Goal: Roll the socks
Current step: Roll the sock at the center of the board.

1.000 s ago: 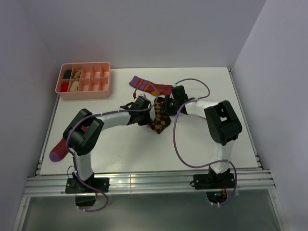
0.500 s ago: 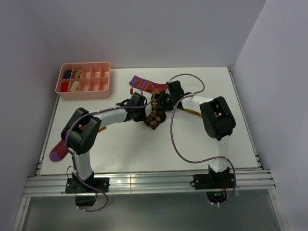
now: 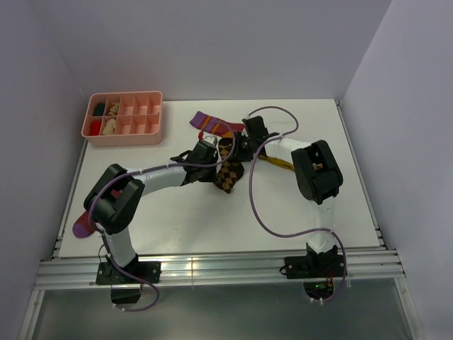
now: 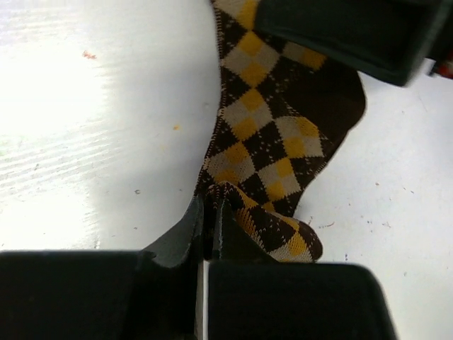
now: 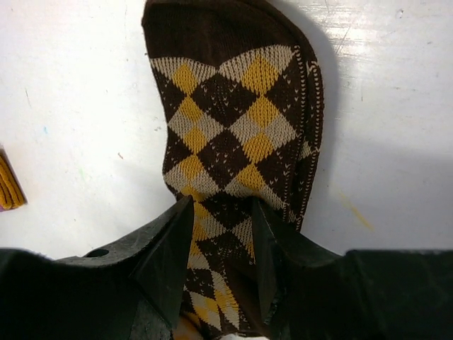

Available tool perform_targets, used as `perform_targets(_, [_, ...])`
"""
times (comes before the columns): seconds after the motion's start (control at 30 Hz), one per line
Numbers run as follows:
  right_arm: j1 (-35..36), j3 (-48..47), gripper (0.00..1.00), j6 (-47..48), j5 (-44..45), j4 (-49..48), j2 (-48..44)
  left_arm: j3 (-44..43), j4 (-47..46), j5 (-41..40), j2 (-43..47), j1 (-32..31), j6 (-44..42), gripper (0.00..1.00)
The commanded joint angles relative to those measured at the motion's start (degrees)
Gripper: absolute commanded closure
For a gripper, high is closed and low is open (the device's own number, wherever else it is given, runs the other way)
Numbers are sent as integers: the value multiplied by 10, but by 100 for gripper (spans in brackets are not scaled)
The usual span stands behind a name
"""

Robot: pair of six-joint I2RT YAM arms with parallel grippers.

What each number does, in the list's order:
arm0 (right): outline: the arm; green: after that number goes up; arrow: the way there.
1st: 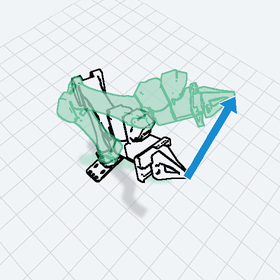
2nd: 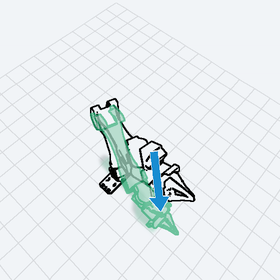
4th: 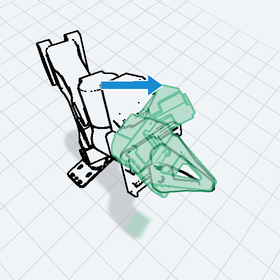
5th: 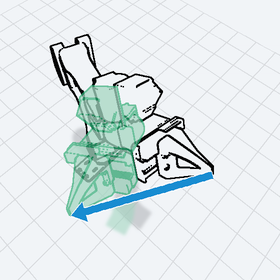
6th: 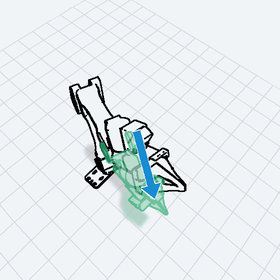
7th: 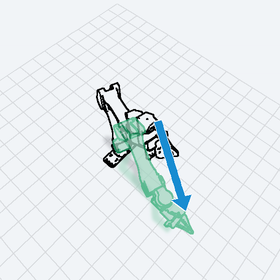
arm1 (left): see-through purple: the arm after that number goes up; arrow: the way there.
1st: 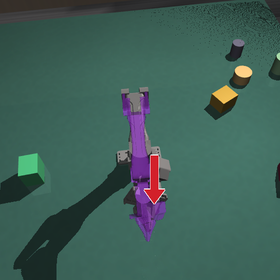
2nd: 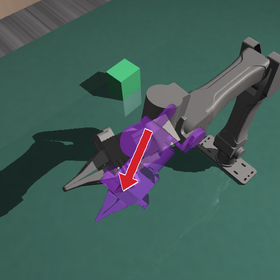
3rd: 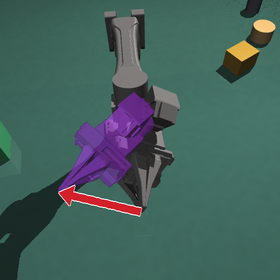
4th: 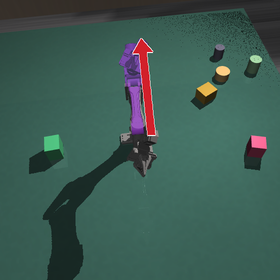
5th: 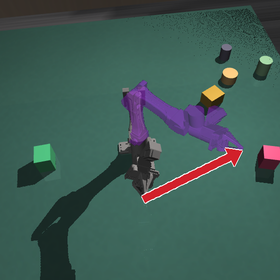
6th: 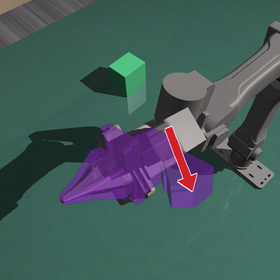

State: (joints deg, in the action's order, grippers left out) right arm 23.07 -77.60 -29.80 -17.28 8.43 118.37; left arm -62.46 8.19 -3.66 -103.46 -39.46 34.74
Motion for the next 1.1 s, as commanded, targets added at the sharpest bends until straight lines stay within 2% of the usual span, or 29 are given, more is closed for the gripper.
perform_targets(0.0, [-6, -11, 53, 11, 60, 20, 28, 3, 30, 25, 10, -21, -47, 100])
perform_targets(0.23, [-7, 21, 50, 29, 37, -22, -6, -37, 110, -10, -65, -25, -6, 100])
perform_targets(0.37, [-7, 73, 46, 40, 38, -73, -80, -59, 136, -23, -87, -24, 9, 100])
perform_targets(0.6, [-12, 247, 43, 74, 94, -162, -246, -79, 145, -21, -101, -24, 11, 100])
perform_targets(0.73, [-10, 339, 43, 98, 93, -211, -329, -87, 147, -18, -105, -24, 4, 100])
perform_targets(0.87, [18, 402, 44, 139, 70, -240, -388, -99, 154, -9, -111, -24, -5, 100])
perform_targets(1.07, [123, 410, 43, 177, 119, -264, -371, -108, 157, 3, -114, -24, -8, 100])
